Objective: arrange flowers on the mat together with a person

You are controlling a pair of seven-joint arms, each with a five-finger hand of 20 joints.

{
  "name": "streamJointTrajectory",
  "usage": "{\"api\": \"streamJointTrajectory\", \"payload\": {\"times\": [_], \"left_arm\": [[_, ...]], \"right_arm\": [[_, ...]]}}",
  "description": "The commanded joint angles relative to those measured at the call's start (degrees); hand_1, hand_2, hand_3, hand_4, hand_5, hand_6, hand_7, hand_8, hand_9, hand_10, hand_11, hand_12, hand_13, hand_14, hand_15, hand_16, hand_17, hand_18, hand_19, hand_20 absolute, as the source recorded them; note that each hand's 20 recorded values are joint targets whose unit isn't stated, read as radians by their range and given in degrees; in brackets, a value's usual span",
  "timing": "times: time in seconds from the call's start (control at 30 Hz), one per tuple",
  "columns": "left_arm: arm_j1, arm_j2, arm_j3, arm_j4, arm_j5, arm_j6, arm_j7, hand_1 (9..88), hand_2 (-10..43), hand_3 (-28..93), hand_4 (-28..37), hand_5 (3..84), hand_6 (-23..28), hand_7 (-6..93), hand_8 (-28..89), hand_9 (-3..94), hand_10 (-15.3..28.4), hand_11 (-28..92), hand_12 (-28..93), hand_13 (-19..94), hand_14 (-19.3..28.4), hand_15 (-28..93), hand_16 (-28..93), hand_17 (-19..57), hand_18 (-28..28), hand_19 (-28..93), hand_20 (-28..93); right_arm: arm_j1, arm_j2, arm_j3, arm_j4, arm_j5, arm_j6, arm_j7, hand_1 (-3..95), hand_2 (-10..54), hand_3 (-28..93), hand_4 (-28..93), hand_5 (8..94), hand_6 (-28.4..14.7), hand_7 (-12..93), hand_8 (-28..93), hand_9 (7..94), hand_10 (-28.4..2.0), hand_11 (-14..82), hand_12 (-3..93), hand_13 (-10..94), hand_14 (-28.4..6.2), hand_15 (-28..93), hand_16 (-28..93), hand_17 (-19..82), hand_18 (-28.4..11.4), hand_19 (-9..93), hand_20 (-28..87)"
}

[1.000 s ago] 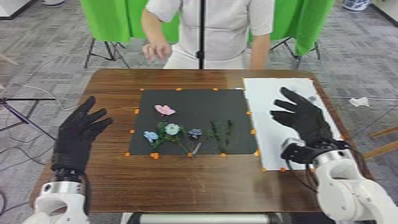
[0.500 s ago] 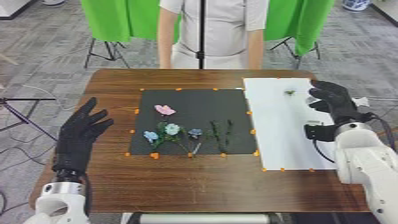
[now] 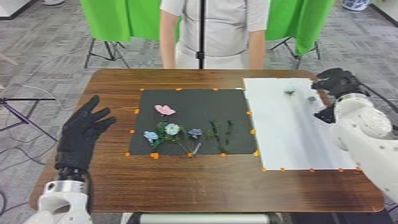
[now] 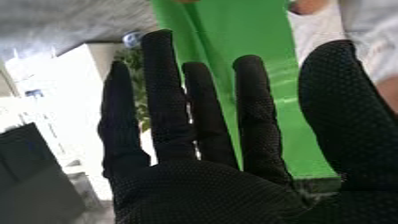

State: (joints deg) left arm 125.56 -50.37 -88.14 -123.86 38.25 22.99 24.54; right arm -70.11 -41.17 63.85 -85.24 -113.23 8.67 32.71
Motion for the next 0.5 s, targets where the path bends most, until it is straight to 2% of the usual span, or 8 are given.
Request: {"api": "streamJointTrajectory", "payload": {"times": [0.03, 0.27, 0.5], "left_arm": [[-0.7, 0.59, 0.51, 0.31, -0.9, 0.47, 1.43, 24.7, 7.3, 78, -28.0, 36.7, 5.0, 11.3, -9, 37.0, 18.0, 24, 10, 29, 27.2, 53, -9, -6.7, 27.3, 53, 22], [-1.6, 0.89, 1.27, 0.63, -1.39, 0.31, 2.05, 24.8, 7.2, 78, -28.0, 36.7, 5.0, 11.3, -9, 37.0, 18.0, 24, 10, 29, 27.2, 53, -9, -6.7, 27.3, 53, 22], [-1.9, 0.86, 1.14, 0.72, -1.4, 0.11, 1.77, 24.8, 7.1, 78, -27.9, 36.7, 5.0, 11.3, -9, 37.0, 18.1, 24, 10, 29, 27.2, 53, -9, -6.7, 27.3, 53, 22]], "right_arm": [[6.3, -4.1, -1.7, 5.0, -8.3, -6.3, 1.3, 33.4, -5.6, 79, -27, 46.1, 5.6, 20, -14, 45.4, -12.2, 10.5, 14.3, 49, -12.3, 43, 12, 14, -27.3, 60, 21], [6.1, -6.1, -1.9, 6.7, -11.0, -9.0, 2.7, 35.8, -7.2, 79, -28, 47.5, 6.0, 21, -15, 47.8, -11.8, 11.6, 14.1, 51, -11.5, 42, 12, 15, -26.4, 60, 19], [4.3, -7.6, -0.3, 7.5, -10.3, -11.7, 4.7, 35.8, -7.2, 79, -28, 47.6, 6.1, 21, -15, 48.2, -11.8, 11.8, 14.0, 51, -11.4, 42, 12, 15, -26.2, 61, 19]]}}
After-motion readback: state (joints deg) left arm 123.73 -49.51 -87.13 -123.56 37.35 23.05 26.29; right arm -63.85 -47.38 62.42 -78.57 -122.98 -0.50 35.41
